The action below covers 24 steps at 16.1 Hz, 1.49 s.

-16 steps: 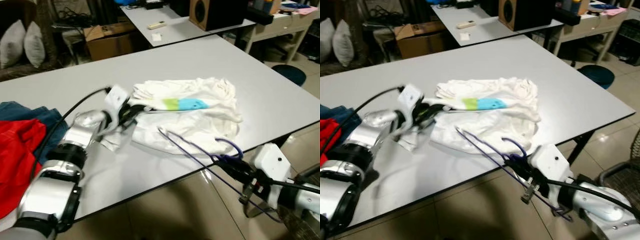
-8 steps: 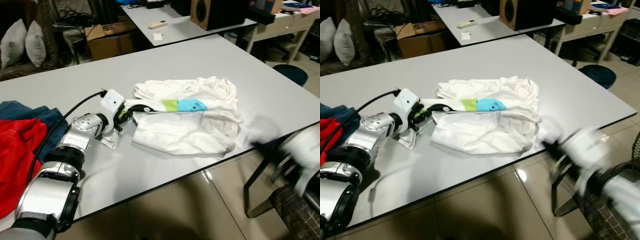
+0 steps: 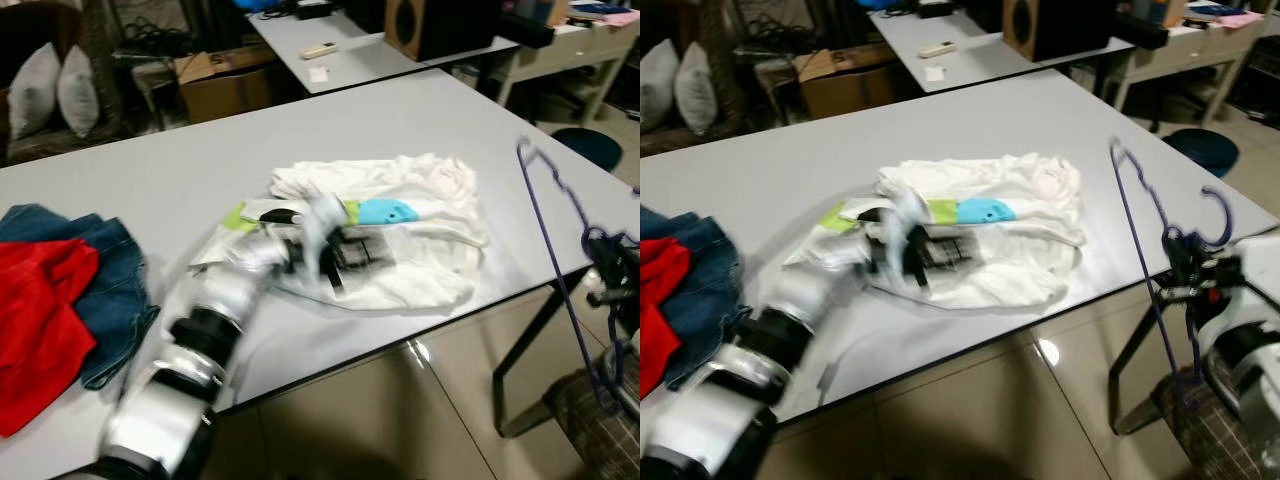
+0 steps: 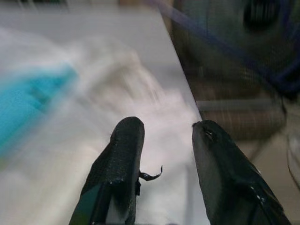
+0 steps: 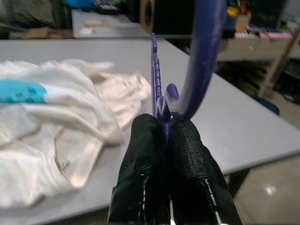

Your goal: Hang hanger

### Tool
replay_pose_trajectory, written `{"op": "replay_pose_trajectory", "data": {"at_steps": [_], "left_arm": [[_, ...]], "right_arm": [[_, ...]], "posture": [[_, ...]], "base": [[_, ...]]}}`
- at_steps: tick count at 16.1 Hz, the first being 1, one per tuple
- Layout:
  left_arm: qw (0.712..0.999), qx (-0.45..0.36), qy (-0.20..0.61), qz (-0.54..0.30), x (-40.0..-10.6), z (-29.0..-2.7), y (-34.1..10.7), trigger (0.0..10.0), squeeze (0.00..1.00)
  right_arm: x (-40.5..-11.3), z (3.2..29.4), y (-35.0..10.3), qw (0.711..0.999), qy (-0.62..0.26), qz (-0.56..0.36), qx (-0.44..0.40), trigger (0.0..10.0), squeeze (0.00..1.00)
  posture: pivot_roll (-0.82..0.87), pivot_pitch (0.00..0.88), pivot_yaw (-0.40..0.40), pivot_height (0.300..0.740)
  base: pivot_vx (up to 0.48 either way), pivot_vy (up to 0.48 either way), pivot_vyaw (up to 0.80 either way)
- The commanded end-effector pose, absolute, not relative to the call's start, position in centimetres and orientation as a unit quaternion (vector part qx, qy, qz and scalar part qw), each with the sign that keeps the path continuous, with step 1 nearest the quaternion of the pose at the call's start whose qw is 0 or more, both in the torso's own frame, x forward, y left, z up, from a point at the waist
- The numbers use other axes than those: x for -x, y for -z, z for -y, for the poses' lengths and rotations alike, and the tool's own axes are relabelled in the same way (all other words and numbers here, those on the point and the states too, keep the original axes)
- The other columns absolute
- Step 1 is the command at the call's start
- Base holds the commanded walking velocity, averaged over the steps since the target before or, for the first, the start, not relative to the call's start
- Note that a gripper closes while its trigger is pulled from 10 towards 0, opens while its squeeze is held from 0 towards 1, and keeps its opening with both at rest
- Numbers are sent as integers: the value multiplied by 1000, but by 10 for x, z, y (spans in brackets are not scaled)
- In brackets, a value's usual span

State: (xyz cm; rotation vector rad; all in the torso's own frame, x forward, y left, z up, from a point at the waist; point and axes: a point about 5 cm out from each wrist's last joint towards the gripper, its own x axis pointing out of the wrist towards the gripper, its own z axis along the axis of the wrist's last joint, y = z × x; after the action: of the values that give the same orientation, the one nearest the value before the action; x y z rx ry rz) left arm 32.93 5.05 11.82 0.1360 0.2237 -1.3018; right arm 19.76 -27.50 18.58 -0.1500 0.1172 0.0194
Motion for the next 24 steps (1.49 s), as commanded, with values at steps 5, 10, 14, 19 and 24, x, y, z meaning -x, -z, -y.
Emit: {"op": "replay_pose_trajectory", "data": {"at_steps": [5,10,14,19,24], "left_arm": [[797,-174,535,-219,-326,-94,-72,10000,0],[792,-218,491,-291,-327,-189,-83,10000,0],[844,-220,415,-260,-338,-235,-114,10000,0],[828,-84,533,-154,-336,-150,-131,10000,0],[814,-102,541,-187,-327,-127,-116,10000,1000]], "right_arm": [[-195,261,-183,995,-24,-64,74,10000,0],[-197,254,-176,995,-36,-69,65,10000,0],[-201,249,-174,994,-51,-70,64,10000,0],[-206,241,-174,994,-67,-64,65,10000,0],[-204,233,-172,994,-62,-59,62,10000,0]], "posture": [[-173,0,107,740],[-148,0,100,740],[-130,0,84,740],[-120,0,90,740],[-117,0,140,740]], "base": [[0,0,0],[0,0,0],[0,0,0],[0,0,0],[0,0,0]]}}
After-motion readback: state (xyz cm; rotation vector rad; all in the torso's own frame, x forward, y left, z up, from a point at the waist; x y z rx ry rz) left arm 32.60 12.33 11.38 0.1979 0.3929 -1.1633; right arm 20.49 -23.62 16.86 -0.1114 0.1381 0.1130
